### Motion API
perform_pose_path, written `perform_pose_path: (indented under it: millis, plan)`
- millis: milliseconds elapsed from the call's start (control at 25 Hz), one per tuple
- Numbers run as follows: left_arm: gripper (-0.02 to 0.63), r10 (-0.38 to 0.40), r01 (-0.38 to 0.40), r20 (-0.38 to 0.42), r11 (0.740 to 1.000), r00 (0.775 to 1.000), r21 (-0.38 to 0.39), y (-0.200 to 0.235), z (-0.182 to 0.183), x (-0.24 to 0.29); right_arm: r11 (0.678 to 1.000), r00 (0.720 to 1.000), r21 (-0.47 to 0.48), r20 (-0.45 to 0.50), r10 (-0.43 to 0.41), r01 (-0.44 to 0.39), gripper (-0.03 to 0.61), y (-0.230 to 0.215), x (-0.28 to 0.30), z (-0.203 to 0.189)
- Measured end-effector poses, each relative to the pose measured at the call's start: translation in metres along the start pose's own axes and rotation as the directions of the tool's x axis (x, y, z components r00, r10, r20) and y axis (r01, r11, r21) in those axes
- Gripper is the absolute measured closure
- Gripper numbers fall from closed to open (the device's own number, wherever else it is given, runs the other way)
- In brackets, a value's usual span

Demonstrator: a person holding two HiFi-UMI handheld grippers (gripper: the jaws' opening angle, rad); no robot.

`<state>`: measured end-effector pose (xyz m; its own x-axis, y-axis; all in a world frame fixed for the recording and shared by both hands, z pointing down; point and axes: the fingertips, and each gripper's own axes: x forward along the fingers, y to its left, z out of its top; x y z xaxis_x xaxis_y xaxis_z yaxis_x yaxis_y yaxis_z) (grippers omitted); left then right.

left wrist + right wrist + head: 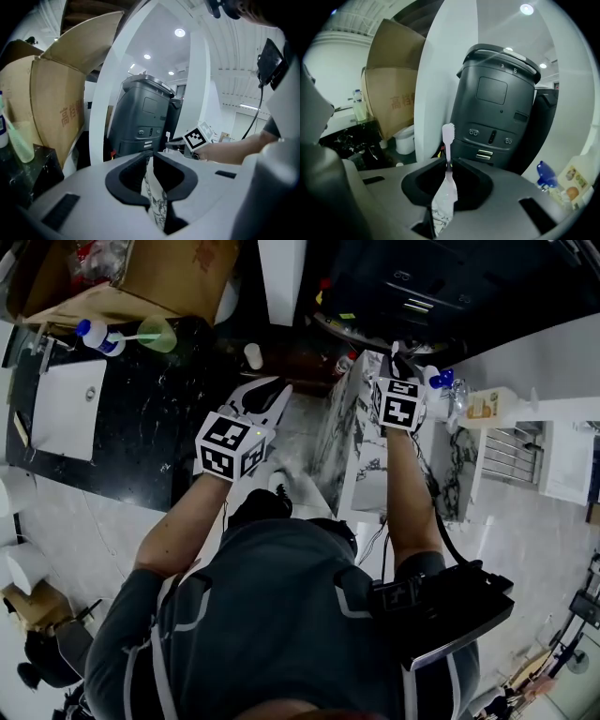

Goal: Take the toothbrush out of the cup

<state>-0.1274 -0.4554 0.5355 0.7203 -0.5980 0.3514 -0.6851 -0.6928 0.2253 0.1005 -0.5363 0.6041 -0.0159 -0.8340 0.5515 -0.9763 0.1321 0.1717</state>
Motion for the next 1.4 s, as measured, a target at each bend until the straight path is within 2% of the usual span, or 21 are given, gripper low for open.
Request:
perform_pose_path:
  millis: [200,480,680,1040,1400]
  plan:
    - [0.56,-0.028,0.028,0.025,1.0,0.999,-0.004,-0.013,0.015,-0.002,1.0,0.997,0.028,0.08,0.005,-0.008,0.516,-0.008,-0.039,0.031]
    - [0.572,-0.077,0.071,0.12,0.996,0.99,0.048,-0.048,0.059,0.0,0.996,0.98,0.082,0.199,0.028,-0.046,0.515,-0.017,-0.106,0.067]
    - [0.586,-0.113,0.1,0.16,0.991,0.981,0.091,-0.081,0.087,0.008,0.992,0.964,0.086,0.259,0.063,-0.088,0.515,-0.031,-0.152,0.081]
    - [0.604,-0.172,0.144,0.201,0.978,0.964,0.149,-0.146,0.123,0.015,0.986,0.92,0.086,0.378,0.102,-0.144,0.515,-0.068,-0.234,0.097]
    - [0.604,-0.185,0.145,0.252,0.975,0.95,0.17,-0.202,0.142,0.016,0.99,0.882,0.07,0.465,0.076,-0.122,0.515,-0.123,-0.307,0.097]
